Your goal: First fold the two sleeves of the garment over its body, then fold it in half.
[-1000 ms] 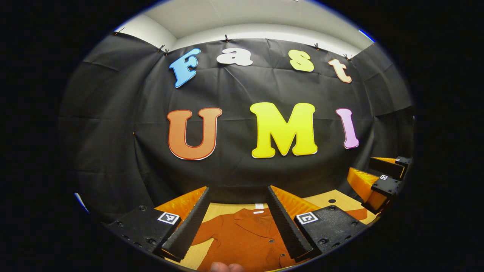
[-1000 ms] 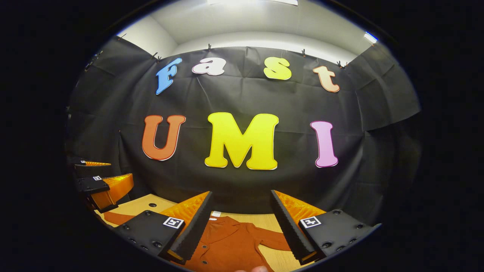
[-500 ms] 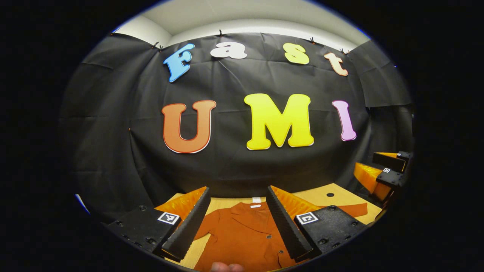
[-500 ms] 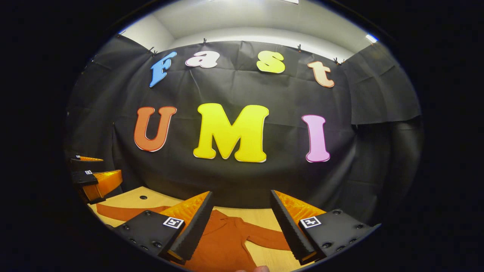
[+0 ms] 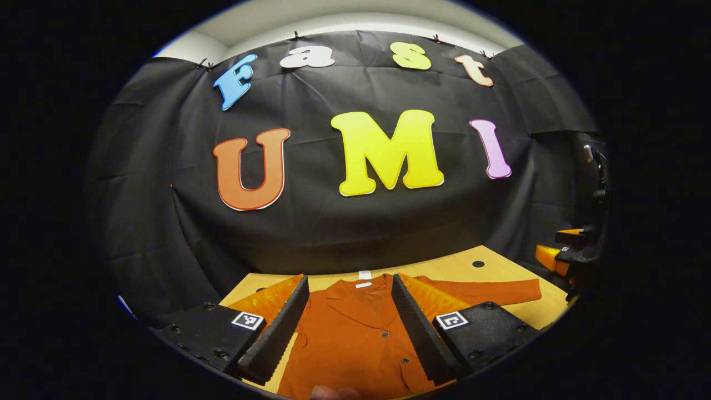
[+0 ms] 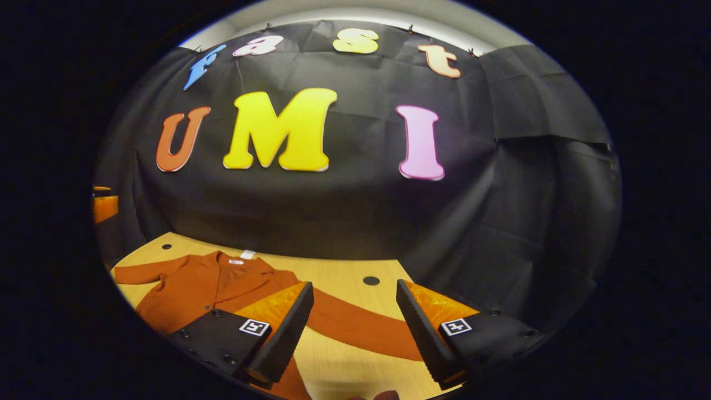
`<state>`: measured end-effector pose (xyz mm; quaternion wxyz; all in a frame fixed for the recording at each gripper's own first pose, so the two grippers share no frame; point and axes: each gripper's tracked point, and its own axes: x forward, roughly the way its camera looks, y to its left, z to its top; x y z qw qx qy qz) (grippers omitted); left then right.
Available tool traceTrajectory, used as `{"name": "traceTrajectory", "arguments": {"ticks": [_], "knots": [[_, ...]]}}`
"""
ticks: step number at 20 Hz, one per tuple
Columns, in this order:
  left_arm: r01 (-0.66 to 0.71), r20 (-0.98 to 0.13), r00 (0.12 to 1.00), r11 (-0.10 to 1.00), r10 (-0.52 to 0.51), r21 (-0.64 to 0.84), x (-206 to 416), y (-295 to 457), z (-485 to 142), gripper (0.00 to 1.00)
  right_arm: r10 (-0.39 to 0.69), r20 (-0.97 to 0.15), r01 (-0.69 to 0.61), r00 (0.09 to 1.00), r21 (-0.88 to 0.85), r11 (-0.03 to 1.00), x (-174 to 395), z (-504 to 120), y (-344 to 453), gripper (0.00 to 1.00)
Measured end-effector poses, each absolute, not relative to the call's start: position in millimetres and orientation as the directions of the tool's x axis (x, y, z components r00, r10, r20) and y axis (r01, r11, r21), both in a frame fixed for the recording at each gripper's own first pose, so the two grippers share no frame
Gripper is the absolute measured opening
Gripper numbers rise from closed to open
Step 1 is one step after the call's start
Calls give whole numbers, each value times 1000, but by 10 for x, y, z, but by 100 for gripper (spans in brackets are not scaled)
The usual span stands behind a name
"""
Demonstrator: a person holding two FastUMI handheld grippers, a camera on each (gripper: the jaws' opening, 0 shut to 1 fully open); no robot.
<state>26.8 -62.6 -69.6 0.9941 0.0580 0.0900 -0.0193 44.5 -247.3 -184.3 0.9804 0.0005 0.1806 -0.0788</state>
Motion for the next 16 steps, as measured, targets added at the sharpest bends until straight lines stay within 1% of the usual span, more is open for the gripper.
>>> {"name": "traceTrajectory", "arguments": {"ticks": [2,4,6,8,11,16], "knots": [[56,-194,981,991,-31,122,292,-715,-726,99,-172,-416,194,893,10,981,548,-2187,-2815,95],[62,-211,977,988,-31,141,327,-768,-786,99,-196,-474,227,858,10,974,628,-2578,-3160,95],[68,-226,974,986,-32,151,344,-820,-829,99,-213,-557,262,802,7,965,671,-3027,-3477,95],[62,-245,969,985,-20,164,367,-841,-884,99,-217,-618,281,756,6,960,688,-3380,-3692,96],[56,-277,961,985,-8,166,366,-886,-971,99,-229,-667,298,709,-11,955,724,-3766,-3952,96],[31,-336,941,983,33,182,319,-874,-1124,99,-239,-729,336,641,-14,942,727,-4095,-4181,96]]}}
